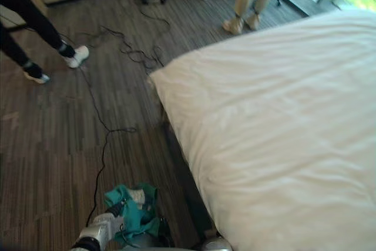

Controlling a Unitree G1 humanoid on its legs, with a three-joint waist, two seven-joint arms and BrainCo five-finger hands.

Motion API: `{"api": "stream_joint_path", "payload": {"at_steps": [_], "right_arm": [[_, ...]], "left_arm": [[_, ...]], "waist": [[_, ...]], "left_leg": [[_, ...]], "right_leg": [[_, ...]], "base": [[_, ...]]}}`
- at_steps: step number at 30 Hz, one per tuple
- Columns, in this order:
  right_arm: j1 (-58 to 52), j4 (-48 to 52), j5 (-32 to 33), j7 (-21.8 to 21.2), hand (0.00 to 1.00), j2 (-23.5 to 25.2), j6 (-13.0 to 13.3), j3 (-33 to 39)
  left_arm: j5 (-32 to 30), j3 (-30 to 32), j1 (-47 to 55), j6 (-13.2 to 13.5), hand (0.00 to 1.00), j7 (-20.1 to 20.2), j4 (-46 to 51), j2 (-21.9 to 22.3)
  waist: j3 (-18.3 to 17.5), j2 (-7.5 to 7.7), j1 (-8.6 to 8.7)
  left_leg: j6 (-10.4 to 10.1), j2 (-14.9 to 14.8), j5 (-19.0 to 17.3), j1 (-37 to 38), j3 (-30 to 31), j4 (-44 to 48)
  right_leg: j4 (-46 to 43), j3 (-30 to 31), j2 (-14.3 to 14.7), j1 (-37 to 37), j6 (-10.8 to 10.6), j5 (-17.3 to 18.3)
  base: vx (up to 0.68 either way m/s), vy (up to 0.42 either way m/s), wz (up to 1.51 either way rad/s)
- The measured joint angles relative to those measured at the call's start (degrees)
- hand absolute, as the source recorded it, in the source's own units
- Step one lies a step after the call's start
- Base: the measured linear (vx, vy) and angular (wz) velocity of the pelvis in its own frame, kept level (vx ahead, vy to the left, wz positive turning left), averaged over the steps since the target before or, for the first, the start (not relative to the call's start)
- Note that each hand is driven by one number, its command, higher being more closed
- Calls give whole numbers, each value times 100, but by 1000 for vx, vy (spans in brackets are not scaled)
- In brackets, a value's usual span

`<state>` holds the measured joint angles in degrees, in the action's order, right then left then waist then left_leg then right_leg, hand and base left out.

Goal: Tidy the bed and pick cloth on bed and put in laundry

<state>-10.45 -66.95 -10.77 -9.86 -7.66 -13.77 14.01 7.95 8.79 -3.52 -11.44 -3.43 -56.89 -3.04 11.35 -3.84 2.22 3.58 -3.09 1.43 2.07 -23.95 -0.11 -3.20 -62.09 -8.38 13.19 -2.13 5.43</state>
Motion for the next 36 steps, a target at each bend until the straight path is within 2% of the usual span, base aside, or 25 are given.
{"api": "stream_joint_path", "payload": {"at_steps": [1,2,3,5,6,7,8,9,10,11,12,13,14,15,16,17,18,19,20,21,28,33,35,36], "right_arm": [[-62,26,103,20,100,-15,10,4],[-97,27,241,58,100,-37,35,9],[-133,24,337,132,100,-61,69,11],[-238,29,474,255,100,-84,217,25],[-274,63,519,347,100,-136,380,63],[-372,123,673,385,100,-95,561,100],[-413,178,725,384,100,4,761,99],[-464,189,741,380,100,67,852,97],[-512,191,910,376,100,219,974,90],[-512,193,1032,371,100,285,1014,73],[-515,216,1299,347,100,296,1062,47],[-499,250,1443,312,100,299,1076,40],[-518,313,1651,264,100,314,1091,35],[-529,316,1673,260,100,326,1096,31],[-514,362,1712,222,100,311,1097,9],[-578,435,1797,215,100,265,1086,-11],[-602,457,1808,212,100,250,1068,-26],[-646,561,1837,222,100,227,1031,-78],[-659,611,1836,226,100,220,1020,-104],[-426,727,1837,218,100,260,858,-123],[-425,717,1860,217,100,260,859,-118],[-465,634,2585,188,100,319,924,-82],[-474,625,2764,131,100,316,927,-65],[-455,626,2886,95,100,337,932,-55]], "left_arm": [[16,-6,85,58,100,85,-88,36],[40,-88,219,79,100,167,-168,43],[38,-234,302,79,100,251,-190,32],[32,-446,328,75,100,338,-190,127],[17,-544,334,50,100,350,-186,233],[16,-659,298,33,100,361,-234,170],[20,-650,279,37,100,358,-294,59],[24,-643,300,37,100,354,-296,-16],[37,-554,366,36,100,345,-312,-118],[51,-449,413,40,100,346,-307,-168],[71,-221,517,58,100,349,-292,-198],[101,-147,532,72,100,340,-292,-192],[214,-78,541,89,100,324,-283,-160],[236,-25,543,90,100,320,-282,-184],[271,119,542,99,100,309,-280,-168],[276,204,647,104,100,306,-277,-62],[278,246,721,121,100,309,-258,-33],[276,270,791,172,100,316,-160,4],[276,273,798,181,100,320,-144,11],[269,294,866,211,100,436,-38,90],[244,327,867,200,100,430,-38,93],[-103,796,847,86,100,302,-35,168],[-296,1024,845,83,100,299,-23,197],[-320,1219,851,72,100,295,-28,201]], "waist": [[6,-107,-23],[-14,-194,32],[-30,-253,60],[-19,-330,-15],[-58,-399,-3],[-78,-383,112],[-110,-241,134],[-130,-111,124],[-108,126,109],[-120,210,104],[-193,324,113],[-212,346,108],[-234,458,136],[-217,547,135],[-224,425,44],[-279,344,57],[-308,348,75],[-397,254,54],[-402,255,55],[-455,427,-1],[-451,435,7],[-430,519,45],[-442,542,-16],[-441,548,-11]], "left_leg": [[-76,30,71,101,107,-179],[-84,52,130,178,203,-372],[-103,84,214,268,290,-584],[-129,171,155,293,546,-586],[-2,272,200,242,740,-552],[42,373,250,164,1059,-553],[20,500,299,95,1315,-583],[35,577,288,75,1407,-585],[37,736,287,54,1497,-587],[37,796,287,-2,1504,-587],[37,879,287,-78,1494,-588],[36,929,286,-109,1496,-588],[-254,1002,22,-130,1414,-567],[-73,1031,55,-127,1348,-526],[249,895,79,-108,1274,-130],[213,893,130,28,1213,-302],[178,925,155,86,1210,-420],[123,969,209,134,1194,-583],[122,983,209,116,1193,-584],[142,1090,161,392,1354,-600],[109,1085,126,396,1313,-601],[87,1058,-22,533,1107,-600],[129,1013,-146,588,885,-578],[118,968,-247,478,782,-240]], "right_leg": [[-59,-43,-9,74,0,1],[-176,-119,-33,96,9,10],[-435,-168,-129,97,89,72],[-1096,105,-398,13,388,261],[-1552,948,-522,-274,494,449],[-1715,2215,-246,-531,308,673],[-1643,3248,77,-602,184,794],[-1566,3624,201,-621,149,844],[-1374,4208,394,-604,149,909],[-1239,4429,452,-575,254,987],[-902,4884,560,-467,163,1139],[-652,5068,615,-426,202,1243],[-451,5069,477,-385,245,1195],[-446,5026,405,-388,285,1134],[-603,5015,335,-344,212,1126],[-714,5066,351,-329,126,1201],[-692,5114,324,-337,123,1199],[-653,5211,333,-367,67,1163],[-641,5217,325,-370,25,1138],[-661,4972,269,-69,-23,1146],[-627,4994,259,-63,-18,1150],[-538,4997,210,136,-21,1127],[-541,4997,186,135,-30,1103],[-554,5000,170,129,-49,1063]], "base": [[-90,25,29],[-106,-11,45],[-130,18,51],[-98,108,49],[-57,213,97],[-91,200,142],[-93,112,136],[-100,28,105],[-77,-1,64],[-105,-5,70],[-83,4,55],[-81,29,65],[-38,60,38],[6,86,12],[54,38,-3],[57,19,-3],[56,43,-1],[43,87,-8],[43,69,-9],[0,0,0],[0,0,-3],[17,-55,-20],[62,-53,-45],[98,-59,-46]]}}
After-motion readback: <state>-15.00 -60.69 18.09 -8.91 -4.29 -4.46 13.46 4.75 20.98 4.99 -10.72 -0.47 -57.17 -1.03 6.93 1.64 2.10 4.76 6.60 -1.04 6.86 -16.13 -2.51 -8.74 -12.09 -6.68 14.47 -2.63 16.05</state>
